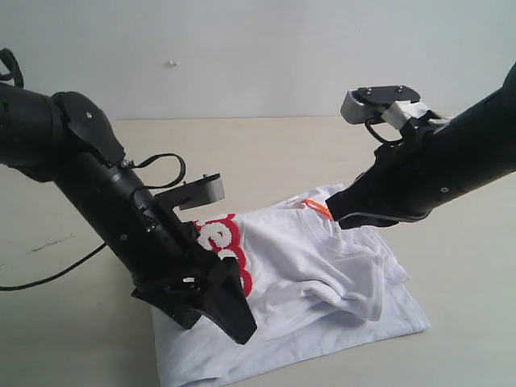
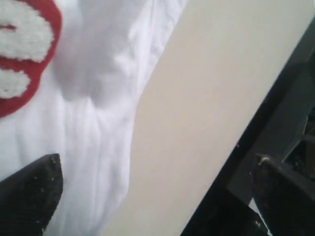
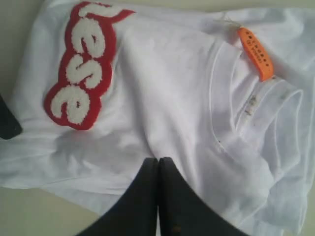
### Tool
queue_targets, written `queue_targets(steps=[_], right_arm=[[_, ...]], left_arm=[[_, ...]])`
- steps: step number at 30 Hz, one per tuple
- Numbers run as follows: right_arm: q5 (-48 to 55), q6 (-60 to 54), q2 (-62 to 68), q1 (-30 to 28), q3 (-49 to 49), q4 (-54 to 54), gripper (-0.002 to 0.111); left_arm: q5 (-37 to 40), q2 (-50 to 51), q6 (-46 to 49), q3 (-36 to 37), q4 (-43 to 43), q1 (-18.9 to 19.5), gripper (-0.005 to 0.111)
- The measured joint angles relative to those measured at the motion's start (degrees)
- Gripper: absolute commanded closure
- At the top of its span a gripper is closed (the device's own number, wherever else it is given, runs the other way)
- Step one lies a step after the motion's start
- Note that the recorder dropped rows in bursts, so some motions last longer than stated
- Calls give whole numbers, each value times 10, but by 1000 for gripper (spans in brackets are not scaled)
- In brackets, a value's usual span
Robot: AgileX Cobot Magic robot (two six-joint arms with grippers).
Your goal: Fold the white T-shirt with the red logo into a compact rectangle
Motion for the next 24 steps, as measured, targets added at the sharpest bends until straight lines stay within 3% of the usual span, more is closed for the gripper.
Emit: queue_targets(steps=[7, 19, 24], right_arm=[[5, 0, -34, 0, 0, 0, 108], [23, 0, -44, 0, 0, 0, 108], [23, 1, -44, 0, 0, -1, 108]], left_arm=[[-119, 0, -3, 54, -28, 0, 4], [-280, 11, -3, 59, -12, 2, 4], [-310, 14, -3, 59, -12, 34, 4]])
